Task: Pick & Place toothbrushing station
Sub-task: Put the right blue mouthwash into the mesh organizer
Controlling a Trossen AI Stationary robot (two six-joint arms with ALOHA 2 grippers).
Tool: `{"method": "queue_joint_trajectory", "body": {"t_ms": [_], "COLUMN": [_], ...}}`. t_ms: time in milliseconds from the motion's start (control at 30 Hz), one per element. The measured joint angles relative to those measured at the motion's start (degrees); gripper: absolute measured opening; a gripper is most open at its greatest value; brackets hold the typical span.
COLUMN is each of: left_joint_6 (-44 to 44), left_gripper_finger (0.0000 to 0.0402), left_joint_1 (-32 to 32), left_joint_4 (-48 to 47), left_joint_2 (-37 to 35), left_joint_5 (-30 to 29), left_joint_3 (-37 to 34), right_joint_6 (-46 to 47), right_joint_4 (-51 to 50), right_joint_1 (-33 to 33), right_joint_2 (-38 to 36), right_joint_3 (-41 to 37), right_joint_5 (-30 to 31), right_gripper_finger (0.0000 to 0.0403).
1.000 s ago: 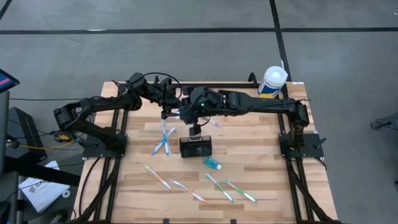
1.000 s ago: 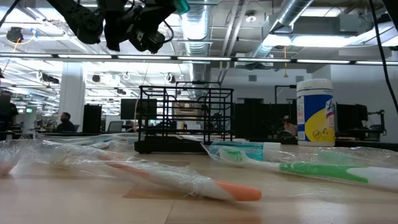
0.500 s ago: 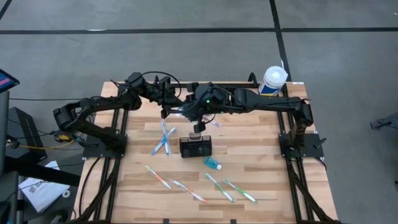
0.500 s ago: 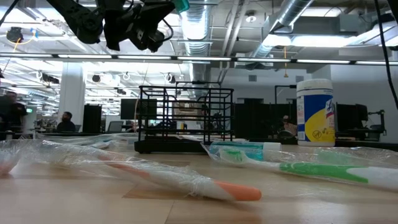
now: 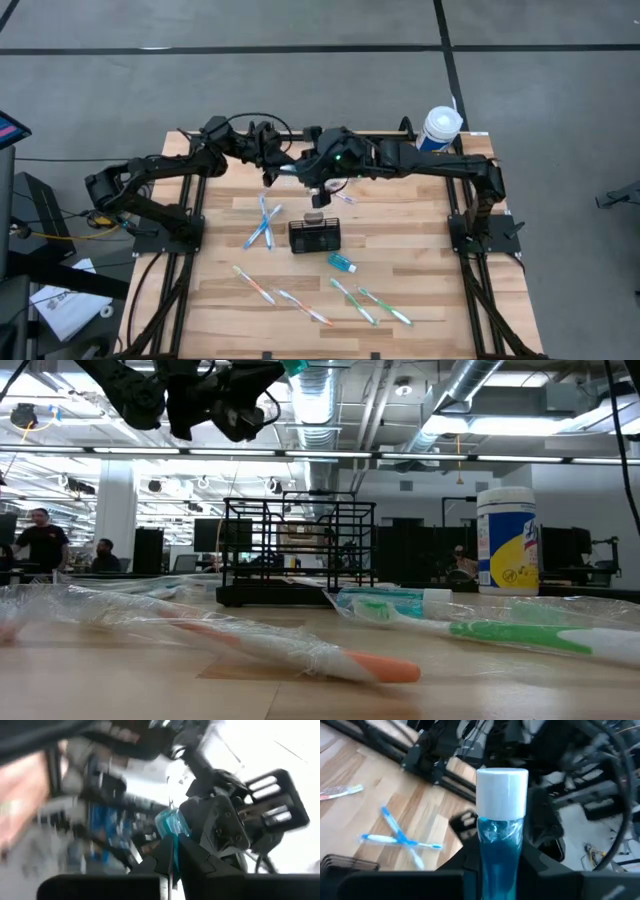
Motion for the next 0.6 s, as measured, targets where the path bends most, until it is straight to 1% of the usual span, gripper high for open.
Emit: {"method": "queue_joint_trajectory", "body": {"t_ms": [100,200,367,467,533,600], "left_joint_6": [12.5,24.7,47.2,59.4,67.0,72.2], "left_gripper_finger": [0.0011,0.0015,0.0037,0.0048,0.0052,0.0053], "left_joint_1": [2.3,5.4,9.4,10.0,9.9,9.6], "left_joint_4": [-1.4,-0.5,-0.7,-0.8,-1.0,-1.1], "left_joint_2": [0.3,0.2,0.2,0.2,0.2,0.2], "left_joint_5": [-4.8,-7.9,-14.1,-18.3,-20.2,-21.3], "left_joint_3": [-0.2,-0.1,-0.1,-0.1,-0.1,-0.1], "right_joint_6": [2.9,8.4,24.2,32.4,36.8,41.0], "right_joint_4": [0.0,0.7,0.4,-0.2,2.0,4.6], "right_joint_1": [0.3,0.5,-0.8,-0.3,1.0,2.7], "right_joint_2": [-2.1,-4.7,-8.1,-8.9,-8.8,-8.5], "right_joint_3": [1.0,2.2,1.8,0.2,-2.5,-5.2], "right_joint_5": [-2.5,-4.7,-6.1,-6.1,-6.4,-6.7], "right_gripper_finger": [0.0056,0.0056,0.0056,0.0056,0.0056,0.0056]}}
